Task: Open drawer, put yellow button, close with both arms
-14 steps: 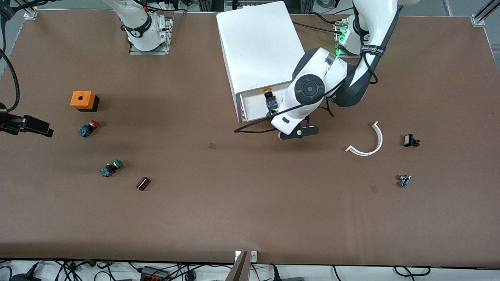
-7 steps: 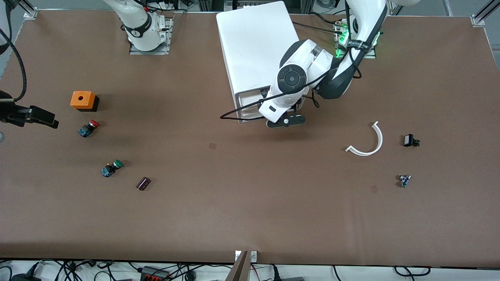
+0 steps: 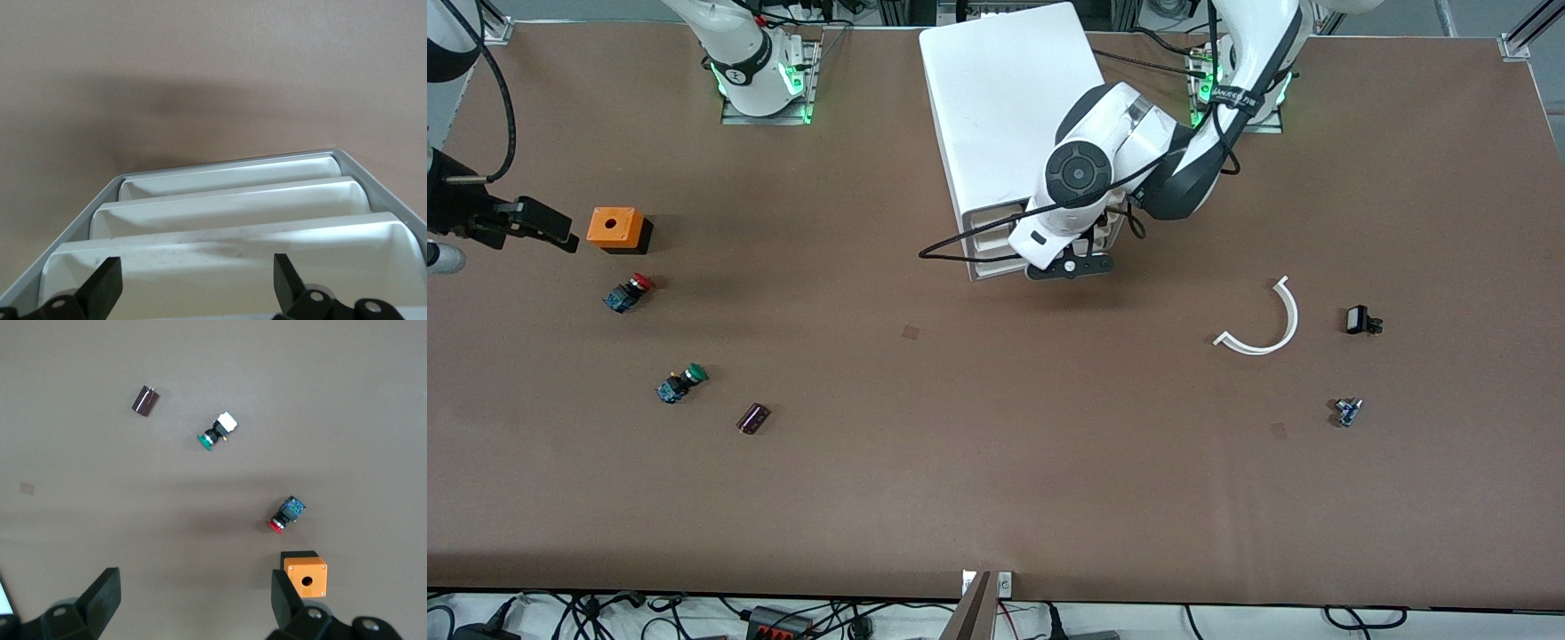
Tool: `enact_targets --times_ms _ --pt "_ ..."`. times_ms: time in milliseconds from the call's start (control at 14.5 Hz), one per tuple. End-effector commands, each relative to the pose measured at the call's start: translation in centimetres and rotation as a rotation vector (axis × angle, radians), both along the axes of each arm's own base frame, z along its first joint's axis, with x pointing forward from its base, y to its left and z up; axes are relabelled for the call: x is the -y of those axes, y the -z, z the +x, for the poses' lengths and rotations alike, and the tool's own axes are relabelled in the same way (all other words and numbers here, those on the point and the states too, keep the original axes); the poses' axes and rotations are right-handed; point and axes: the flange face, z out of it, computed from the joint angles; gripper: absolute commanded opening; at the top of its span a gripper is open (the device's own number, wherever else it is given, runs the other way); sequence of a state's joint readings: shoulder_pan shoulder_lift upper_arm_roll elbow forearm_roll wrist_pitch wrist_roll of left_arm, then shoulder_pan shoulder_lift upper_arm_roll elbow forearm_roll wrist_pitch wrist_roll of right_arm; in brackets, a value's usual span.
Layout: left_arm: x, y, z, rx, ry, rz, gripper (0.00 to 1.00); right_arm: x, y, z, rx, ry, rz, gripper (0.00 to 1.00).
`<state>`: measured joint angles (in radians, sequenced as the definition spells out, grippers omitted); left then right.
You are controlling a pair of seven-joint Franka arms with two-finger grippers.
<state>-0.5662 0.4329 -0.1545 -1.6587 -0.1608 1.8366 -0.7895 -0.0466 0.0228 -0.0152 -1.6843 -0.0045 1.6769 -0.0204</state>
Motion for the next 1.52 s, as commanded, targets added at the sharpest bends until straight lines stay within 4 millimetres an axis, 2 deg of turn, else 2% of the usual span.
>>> enact_targets --times_ms 0,345,552,690,828,966,1103,1172,1379,1448 --pt "-0.2 -1.0 -1.4 -0.020 -0.001 -0.001 1.00 0.2 -0.1 -1.2 -0.020 -0.018 -0.008 1.00" --pt "-0.7 -1.3 -0.9 -0.021 -0.010 -0.001 1.00 0.2 -0.3 -0.8 -0.001 -0.015 -0.008 1.00" --pt "-2.8 -3.1 1.9 0.024 -0.034 -0.015 1.00 0.0 -0.1 -0.7 0.005 -0.012 -0.009 1.00" --pt "-6.2 -5.4 5.3 0.081 -0.091 -0.019 1.00 -0.1 -0.2 -0.8 0.007 -0.009 -0.009 1.00" --pt "-9.1 -7.9 7.7 0.150 -0.096 0.019 1.00 -0.1 -0.6 -0.9 0.013 -0.009 -0.010 1.00" --pt "-12.5 -10.3 9.8 0.180 0.006 0.039 1.00 0.1 -0.6 -0.9 0.013 -0.006 -0.010 1.00" --pt "-15.7 -12.9 11.2 0.196 0.126 0.049 1.00 0.1 -0.5 -0.8 0.011 -0.006 -0.008 1.00" --pt "-17.9 -14.7 12.0 0.208 0.171 0.050 1.00 0.1 -0.5 -0.8 0.011 -0.006 -0.008 1.00" --pt "-24.1 -19.1 12.9 0.241 0.259 0.017 1.00 -0.1 -0.5 -0.9 0.011 -0.009 -0.008 1.00" --pt "-26.0 -19.9 13.0 0.239 0.284 0.009 1.00 -0.3 -0.5 -0.9 0.010 -0.012 -0.008 1.00"
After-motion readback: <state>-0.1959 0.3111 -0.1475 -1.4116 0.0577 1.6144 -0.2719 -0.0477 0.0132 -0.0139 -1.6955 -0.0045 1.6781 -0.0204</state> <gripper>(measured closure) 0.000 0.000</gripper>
